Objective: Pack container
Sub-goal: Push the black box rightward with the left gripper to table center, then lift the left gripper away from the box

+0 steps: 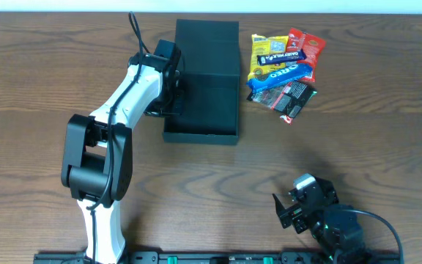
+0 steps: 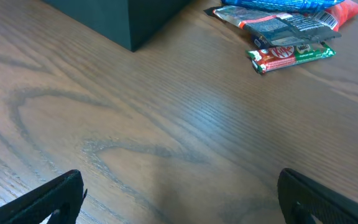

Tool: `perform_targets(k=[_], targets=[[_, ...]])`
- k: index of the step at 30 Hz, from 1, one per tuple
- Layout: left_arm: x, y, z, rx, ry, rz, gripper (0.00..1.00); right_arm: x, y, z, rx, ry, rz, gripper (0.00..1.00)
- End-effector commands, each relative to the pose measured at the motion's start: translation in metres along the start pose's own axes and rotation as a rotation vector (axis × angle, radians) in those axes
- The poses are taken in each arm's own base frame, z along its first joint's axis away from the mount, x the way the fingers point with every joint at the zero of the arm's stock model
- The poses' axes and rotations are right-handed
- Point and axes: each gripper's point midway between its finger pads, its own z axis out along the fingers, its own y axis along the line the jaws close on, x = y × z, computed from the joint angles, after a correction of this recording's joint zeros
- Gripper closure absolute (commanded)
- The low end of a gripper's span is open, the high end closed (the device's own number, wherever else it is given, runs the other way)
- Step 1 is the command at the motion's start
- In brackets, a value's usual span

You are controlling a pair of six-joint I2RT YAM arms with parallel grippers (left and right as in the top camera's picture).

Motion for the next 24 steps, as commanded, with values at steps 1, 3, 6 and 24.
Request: perform_targets(k=[1,3,6,24], targets=[[-0.002,-0.001,-0.003,0.002,-0.007,-0.009,0.86,0.003,-0.001,0.002,0.007,0.006,0.008,0.01],[-0.001,0.0,-0.003,0.0,0.0,-0.015,0.4,0.003,-0.001,0.002,0.007,0.006,0.008,0.01],[0.003,0.0,-0.007,-0.002,0.015,-0.019,0.05,0.003,-0.001,0.002,0.007,0.006,0.008,0.01],[-0.116,0.05,-0.205,-0.122,-0.652,0.174,0.04,0.003,-0.001,0.002,0.007,0.006,0.008,0.01]])
